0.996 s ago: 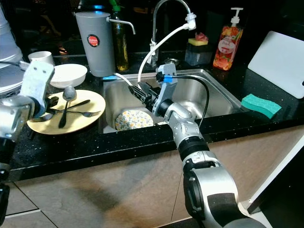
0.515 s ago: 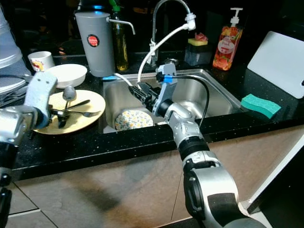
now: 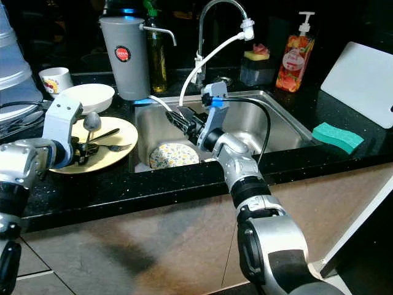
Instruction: Kitchen organization
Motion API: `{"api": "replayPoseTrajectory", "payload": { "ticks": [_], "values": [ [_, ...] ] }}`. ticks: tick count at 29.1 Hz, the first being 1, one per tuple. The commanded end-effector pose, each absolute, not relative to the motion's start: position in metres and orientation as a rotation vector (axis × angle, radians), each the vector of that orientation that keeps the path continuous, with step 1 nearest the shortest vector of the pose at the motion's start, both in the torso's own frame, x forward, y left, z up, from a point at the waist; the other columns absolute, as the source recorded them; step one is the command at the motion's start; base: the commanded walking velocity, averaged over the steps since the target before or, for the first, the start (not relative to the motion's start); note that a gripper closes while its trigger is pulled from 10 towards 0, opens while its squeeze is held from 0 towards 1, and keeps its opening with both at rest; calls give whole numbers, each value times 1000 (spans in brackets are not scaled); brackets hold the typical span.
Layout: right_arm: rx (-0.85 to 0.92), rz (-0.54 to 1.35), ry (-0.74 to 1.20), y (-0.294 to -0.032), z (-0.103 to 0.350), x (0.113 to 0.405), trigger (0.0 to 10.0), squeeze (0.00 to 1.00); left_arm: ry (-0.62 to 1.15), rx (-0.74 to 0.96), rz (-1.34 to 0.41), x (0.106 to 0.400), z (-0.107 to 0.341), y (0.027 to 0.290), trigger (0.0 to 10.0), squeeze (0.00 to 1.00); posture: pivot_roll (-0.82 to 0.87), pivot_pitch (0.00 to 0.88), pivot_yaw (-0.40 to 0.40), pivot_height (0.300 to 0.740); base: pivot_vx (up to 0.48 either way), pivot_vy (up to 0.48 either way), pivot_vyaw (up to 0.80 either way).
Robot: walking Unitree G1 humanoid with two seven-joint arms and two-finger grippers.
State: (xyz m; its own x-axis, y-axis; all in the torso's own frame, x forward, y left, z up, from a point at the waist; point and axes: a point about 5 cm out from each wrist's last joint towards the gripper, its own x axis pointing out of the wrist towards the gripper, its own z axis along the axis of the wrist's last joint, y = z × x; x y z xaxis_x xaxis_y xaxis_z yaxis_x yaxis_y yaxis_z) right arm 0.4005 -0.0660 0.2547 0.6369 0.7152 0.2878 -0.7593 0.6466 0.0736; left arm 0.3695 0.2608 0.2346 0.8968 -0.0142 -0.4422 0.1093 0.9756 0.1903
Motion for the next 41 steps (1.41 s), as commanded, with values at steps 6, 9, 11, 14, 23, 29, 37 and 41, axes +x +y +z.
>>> {"api": "replayPoseTrajectory", "payload": {
  "ticks": [6, 9, 11, 14, 23, 29, 37, 41],
  "values": [
    [198, 861, -247, -66, 260, 401, 10000, 0, 559, 189, -56, 364, 212, 269, 0, 0, 70, 24, -34, 740, 0, 0, 0],
    [197, 866, -244, -65, 260, 401, 10000, 0, 536, 191, -25, 365, 215, 274, 0, 0, 67, 22, -38, 740, 0, 0, 0],
    [197, 867, -244, -65, 260, 401, 10000, 0, 526, 192, -17, 365, 216, 275, 0, 0, 67, 22, -38, 740, 0, 0, 0],
    [198, 868, -245, -65, 261, 401, 10000, 0, 467, 195, 16, 367, 226, 279, 0, 0, 65, 21, -40, 740, 0, 0, 0],
    [231, 869, -262, -66, 267, 401, 10000, 0, 233, 237, 35, 369, 270, 276, 0, 0, 61, 17, -44, 740, 0, 0, 0],
    [245, 871, -270, -66, 270, 402, 10000, 0, 98, 226, -44, 371, 291, 262, 0, 0, 64, 18, -46, 740, 0, 0, 0],
    [377, 869, -328, -64, 287, 401, 10000, 0, -117, 227, -523, 358, 297, 203, 0, 0, 63, 21, -45, 740, 0, 0, 0],
    [537, 854, -372, -59, 303, 398, 10000, 1000, -77, 290, -662, 350, 272, 186, 0, 0, 59, 19, -40, 740, 0, 0, 0]
  ]
}}
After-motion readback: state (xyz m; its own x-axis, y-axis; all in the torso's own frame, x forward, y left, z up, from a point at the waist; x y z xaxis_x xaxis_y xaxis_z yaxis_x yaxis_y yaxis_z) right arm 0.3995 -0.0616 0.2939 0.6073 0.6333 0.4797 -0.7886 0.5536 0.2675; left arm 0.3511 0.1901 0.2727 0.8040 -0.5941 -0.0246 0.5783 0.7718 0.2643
